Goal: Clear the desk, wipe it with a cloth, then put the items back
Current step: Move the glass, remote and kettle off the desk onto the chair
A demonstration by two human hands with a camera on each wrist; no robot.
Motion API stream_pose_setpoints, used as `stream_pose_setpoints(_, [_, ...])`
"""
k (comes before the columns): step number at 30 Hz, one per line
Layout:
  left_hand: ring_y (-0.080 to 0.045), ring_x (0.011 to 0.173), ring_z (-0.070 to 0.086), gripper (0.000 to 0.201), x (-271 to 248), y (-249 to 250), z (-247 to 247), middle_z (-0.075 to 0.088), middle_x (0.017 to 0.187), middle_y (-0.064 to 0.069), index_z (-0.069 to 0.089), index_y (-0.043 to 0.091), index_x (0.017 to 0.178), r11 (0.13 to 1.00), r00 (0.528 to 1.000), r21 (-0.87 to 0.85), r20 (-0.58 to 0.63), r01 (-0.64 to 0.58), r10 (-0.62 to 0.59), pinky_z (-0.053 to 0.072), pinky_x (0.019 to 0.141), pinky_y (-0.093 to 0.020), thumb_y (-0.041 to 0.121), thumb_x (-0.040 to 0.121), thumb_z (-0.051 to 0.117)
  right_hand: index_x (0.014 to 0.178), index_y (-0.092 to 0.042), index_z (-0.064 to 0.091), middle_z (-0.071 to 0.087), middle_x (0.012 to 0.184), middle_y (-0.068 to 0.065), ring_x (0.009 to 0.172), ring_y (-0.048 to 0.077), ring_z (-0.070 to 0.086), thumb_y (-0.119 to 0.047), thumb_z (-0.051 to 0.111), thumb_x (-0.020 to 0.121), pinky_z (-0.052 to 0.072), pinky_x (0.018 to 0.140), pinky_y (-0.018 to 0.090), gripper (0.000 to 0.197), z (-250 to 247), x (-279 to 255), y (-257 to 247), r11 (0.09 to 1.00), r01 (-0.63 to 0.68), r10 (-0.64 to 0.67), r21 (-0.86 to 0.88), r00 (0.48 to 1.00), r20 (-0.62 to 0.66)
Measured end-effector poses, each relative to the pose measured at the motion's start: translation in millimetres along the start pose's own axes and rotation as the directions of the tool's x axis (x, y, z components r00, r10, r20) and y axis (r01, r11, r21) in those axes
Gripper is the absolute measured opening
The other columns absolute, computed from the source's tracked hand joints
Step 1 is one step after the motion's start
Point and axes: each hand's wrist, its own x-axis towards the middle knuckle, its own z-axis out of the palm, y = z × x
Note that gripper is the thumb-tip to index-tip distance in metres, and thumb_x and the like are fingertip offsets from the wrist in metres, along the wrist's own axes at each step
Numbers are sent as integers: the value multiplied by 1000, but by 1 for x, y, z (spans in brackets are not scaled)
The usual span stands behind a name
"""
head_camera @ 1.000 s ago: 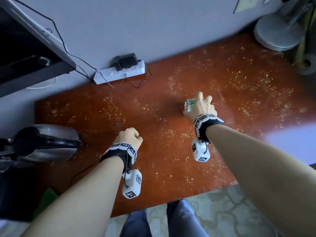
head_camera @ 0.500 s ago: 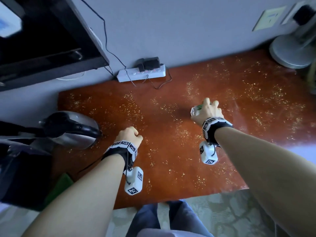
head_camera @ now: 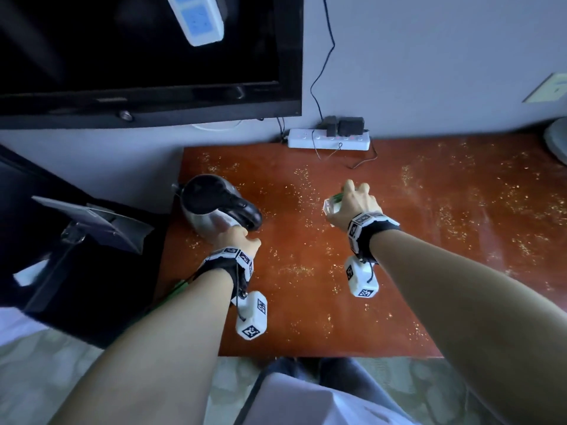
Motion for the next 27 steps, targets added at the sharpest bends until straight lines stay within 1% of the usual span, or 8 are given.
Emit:
stream_pose_setpoints(5, [-22,89,65,31,1,17,-2,72,100,-1,70,14,106,927,996,-372,-48,54,-77,45,74,-28,38,86,69,120,-19,38,38,115,10,96,32,54,-39,77,74,55,76,42,64,5,-3,-24,998,42,-41,-53,999,20])
stream_pose_setpoints(9, [-21,84,56,38,2,30,-6,65,96,-1,70,11,100,860,986,-492,-14,138,-166,37,76,-26,46,93,59,119,-18,39,39,114,10,92,31,54,-36,81,71,51,69,38,66,4,3,-24,996,68,-67,-62,998,18])
stream_pose_setpoints(14, [-21,76,68,66,20,32,1,72,83,1,69,12,102,742,941,-617,-10,261,-339,54,83,-35,71,75,58,119,-18,39,40,113,10,89,31,56,-37,81,69,55,70,40,68,0,12,-20,996,83,-82,-42,996,25])
stream_pose_setpoints(16, [-21,75,66,58,22,36,-1,70,82,0,69,12,99,734,936,-618,7,281,-353,53,82,-34,66,80,61,118,-18,39,41,113,10,89,31,57,-36,83,67,57,74,43,70,-2,16,-19,995,92,-90,-40,995,42])
stream_pose_setpoints(20, [-30,109,63,58,23,39,-2,65,116,-12,63,3,117,678,926,-649,116,344,-360,48,101,-40,54,89,63,116,-18,40,41,112,10,88,31,57,-37,84,66,56,74,42,70,-6,20,-18,994,103,-101,-39,993,57])
stream_pose_setpoints(23, [-32,121,58,58,28,36,-2,57,135,-18,53,0,135,662,943,-693,77,285,-325,50,92,-36,35,91,67,117,-17,40,41,111,10,87,31,58,-36,82,68,55,72,40,67,-7,20,-20,993,111,-109,-32,992,57])
stream_pose_setpoints(25, [-33,121,58,60,28,36,-4,56,136,-18,51,0,138,652,940,-700,86,293,-330,51,91,-37,32,91,67,117,-18,40,42,111,9,86,30,58,-36,82,68,54,71,39,67,-10,18,-21,994,109,-108,-16,993,51])
stream_pose_setpoints(27, [-28,109,63,52,24,36,-6,64,122,-9,59,3,128,647,933,-694,103,316,-345,49,85,-34,40,92,65,117,-18,40,41,110,9,86,30,58,-36,82,68,52,68,37,66,-13,15,-23,994,106,-106,-2,993,47])
